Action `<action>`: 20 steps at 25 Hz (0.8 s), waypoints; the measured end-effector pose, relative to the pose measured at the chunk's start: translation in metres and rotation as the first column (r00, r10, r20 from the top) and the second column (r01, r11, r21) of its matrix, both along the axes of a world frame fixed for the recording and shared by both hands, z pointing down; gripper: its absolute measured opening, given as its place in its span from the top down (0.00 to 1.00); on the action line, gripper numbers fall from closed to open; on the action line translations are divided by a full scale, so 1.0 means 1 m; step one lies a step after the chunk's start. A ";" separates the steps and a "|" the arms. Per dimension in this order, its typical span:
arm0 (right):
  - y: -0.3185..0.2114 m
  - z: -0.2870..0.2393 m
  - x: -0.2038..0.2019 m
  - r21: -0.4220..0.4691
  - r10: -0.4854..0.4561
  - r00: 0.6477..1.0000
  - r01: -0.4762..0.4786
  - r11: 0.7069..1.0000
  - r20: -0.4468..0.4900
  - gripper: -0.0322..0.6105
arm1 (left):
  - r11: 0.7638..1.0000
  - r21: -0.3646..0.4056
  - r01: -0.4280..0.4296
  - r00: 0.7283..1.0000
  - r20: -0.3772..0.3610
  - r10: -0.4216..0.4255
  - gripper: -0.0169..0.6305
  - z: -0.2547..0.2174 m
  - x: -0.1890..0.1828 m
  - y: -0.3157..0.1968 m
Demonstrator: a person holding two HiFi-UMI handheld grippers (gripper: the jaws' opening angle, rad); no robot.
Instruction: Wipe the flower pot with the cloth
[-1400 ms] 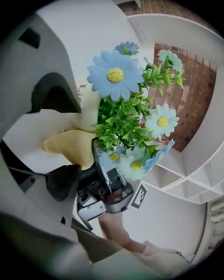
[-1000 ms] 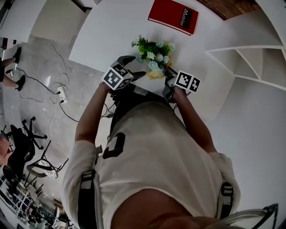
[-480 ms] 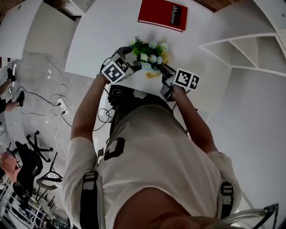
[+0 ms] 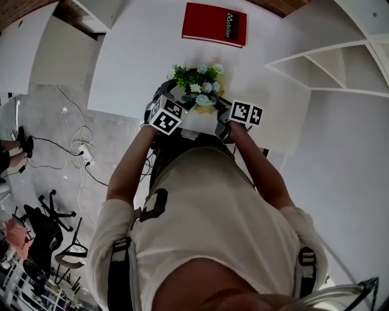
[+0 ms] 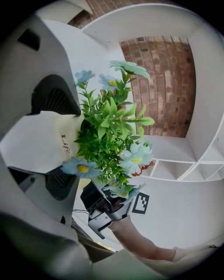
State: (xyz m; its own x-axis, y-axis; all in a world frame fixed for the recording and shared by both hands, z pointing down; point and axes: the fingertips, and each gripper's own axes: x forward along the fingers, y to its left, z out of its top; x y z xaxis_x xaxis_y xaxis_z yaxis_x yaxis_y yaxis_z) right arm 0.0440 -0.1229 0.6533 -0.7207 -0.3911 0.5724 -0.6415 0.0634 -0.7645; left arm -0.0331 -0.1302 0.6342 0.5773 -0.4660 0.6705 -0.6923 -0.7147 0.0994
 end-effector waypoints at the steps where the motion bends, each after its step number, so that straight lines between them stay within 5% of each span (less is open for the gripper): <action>1: 0.001 0.003 0.001 -0.004 0.002 1.000 -0.002 1.000 0.000 0.79 | 1.000 0.002 0.008 1.000 0.009 -0.008 0.42 0.001 0.000 0.004; 11: -0.015 -0.031 0.002 0.075 -0.048 0.998 0.045 0.996 0.040 0.79 | 1.000 -0.003 0.022 1.000 -0.021 -0.022 0.42 0.006 -0.009 0.001; 20: -0.001 0.007 -0.006 0.067 -0.188 0.976 0.196 0.978 -0.107 0.79 | 0.997 0.016 0.079 0.997 0.001 -0.079 0.42 0.009 -0.007 -0.006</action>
